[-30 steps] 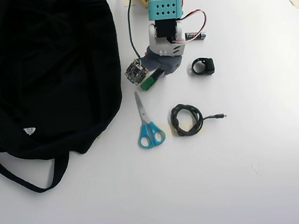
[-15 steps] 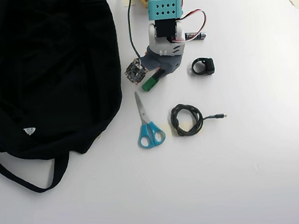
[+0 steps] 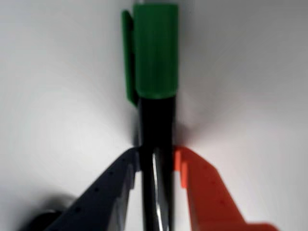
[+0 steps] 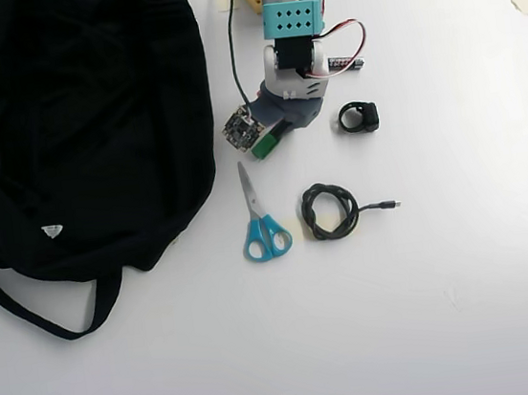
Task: Put the green marker into the black bag
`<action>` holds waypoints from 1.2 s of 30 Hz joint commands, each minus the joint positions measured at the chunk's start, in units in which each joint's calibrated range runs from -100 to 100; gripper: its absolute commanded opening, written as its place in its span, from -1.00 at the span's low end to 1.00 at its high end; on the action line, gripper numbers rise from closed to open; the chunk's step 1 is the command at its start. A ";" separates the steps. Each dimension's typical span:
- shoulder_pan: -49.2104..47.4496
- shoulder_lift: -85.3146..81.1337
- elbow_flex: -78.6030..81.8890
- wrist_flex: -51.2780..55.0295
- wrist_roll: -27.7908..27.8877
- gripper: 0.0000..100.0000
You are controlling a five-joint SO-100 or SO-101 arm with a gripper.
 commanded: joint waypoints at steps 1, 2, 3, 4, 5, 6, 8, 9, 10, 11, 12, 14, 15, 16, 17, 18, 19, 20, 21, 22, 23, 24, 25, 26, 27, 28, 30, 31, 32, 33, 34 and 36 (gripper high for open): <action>-0.67 -1.04 -6.38 4.70 1.47 -0.96; -0.67 -1.04 -8.00 6.08 2.05 -0.96; -0.67 -1.04 -9.61 7.63 2.83 -0.96; -0.67 -1.04 -11.32 9.09 3.62 -0.96; -0.67 -1.04 -13.21 10.56 4.30 -0.96; -0.67 -1.04 -15.09 12.19 5.09 -0.96; -0.67 -1.04 -18.87 15.21 6.66 -0.96; -0.67 -1.04 -20.66 16.50 7.55 -0.96; -0.67 -1.04 -22.28 17.70 8.50 -0.96; -0.52 -1.04 -24.71 19.51 10.23 -0.96; -0.37 -1.04 -25.88 20.55 11.28 -0.96; -0.07 -1.04 -27.40 22.53 13.64 -0.96; 0.08 -1.04 -27.94 23.30 14.84 -0.96; 0.15 -1.04 -28.57 23.91 15.94 -0.96; 0.30 -1.04 -29.38 24.51 16.89 -0.96; 0.67 -1.04 -30.19 25.28 17.78 -0.96; 0.97 -1.04 -30.91 26.15 18.51 -0.96; 1.35 -1.04 -31.72 27.18 19.19 -0.96; 1.87 -1.04 -32.61 28.21 19.93 -0.96; 2.47 -1.04 -33.51 29.25 20.66 -0.96; 3.14 -1.04 -34.50 30.19 21.45 -0.96; 3.82 -1.04 -35.49 31.23 22.03 -0.96; 4.64 -1.04 -36.66 32.52 22.45 -0.96; 5.46 -1.04 -37.92 33.64 22.71 -0.96; 6.28 -1.04 -38.99 34.76 23.02 -0.96; 7.33 -1.04 -40.07 35.71 23.23 -0.96; 9.80 -1.04 -42.14 37.08 23.34 -0.96; 11.44 -1.04 -42.95 37.60 23.34 -0.96; 13.24 -0.95 -43.49 37.86 23.34 -0.96; 15.26 -0.95 -43.67 37.86 23.34 -0.96; 17.43 -0.95 -43.94 37.77 23.34 -0.96; 21.39 -0.95 -44.83 37.43 23.34 -0.96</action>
